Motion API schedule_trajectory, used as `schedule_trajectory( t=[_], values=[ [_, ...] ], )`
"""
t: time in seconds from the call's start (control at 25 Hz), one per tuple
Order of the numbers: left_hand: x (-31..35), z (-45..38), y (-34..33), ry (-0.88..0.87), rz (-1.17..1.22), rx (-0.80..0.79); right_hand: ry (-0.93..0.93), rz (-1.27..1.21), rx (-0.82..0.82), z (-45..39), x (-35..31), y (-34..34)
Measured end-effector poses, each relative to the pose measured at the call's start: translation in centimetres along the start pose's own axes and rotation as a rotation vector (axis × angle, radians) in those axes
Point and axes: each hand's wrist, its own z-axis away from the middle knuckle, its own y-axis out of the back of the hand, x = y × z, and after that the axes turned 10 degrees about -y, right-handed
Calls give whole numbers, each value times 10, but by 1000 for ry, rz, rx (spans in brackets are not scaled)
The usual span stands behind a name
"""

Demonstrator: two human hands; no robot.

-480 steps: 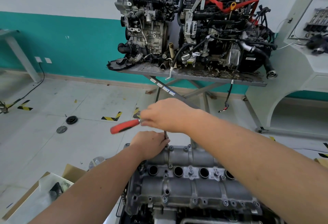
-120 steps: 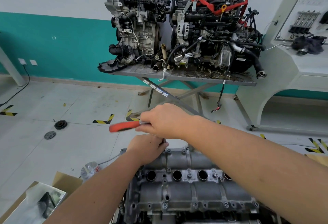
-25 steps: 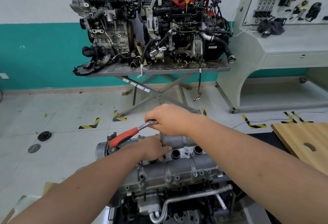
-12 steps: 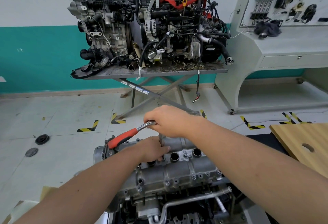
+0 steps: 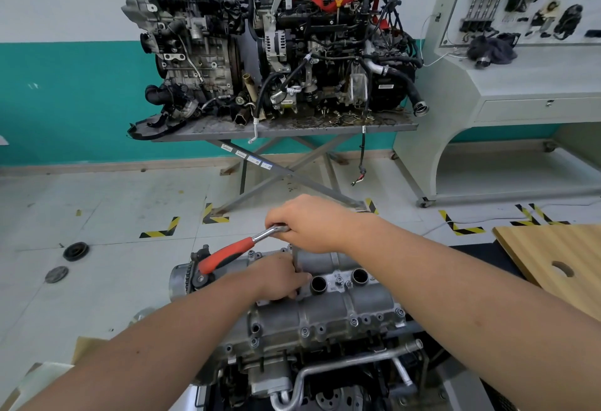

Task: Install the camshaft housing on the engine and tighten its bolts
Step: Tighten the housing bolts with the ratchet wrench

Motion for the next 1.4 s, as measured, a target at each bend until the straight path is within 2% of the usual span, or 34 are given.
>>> schedule_trajectory(
  t=[0.12, 0.48, 0.68, 1.4],
  values=[
    [3, -1, 6, 18, 130, 45, 2, 9, 45, -3, -3, 7],
    [0, -5, -6, 19, 5, 14, -24, 17, -29, 5, 1, 0],
    [0, -5, 3, 31, 82, 52, -29, 2, 26, 2, -1, 7],
    [0, -3, 3, 11, 88, 50, -8, -3, 14, 0, -3, 5]
  ],
)
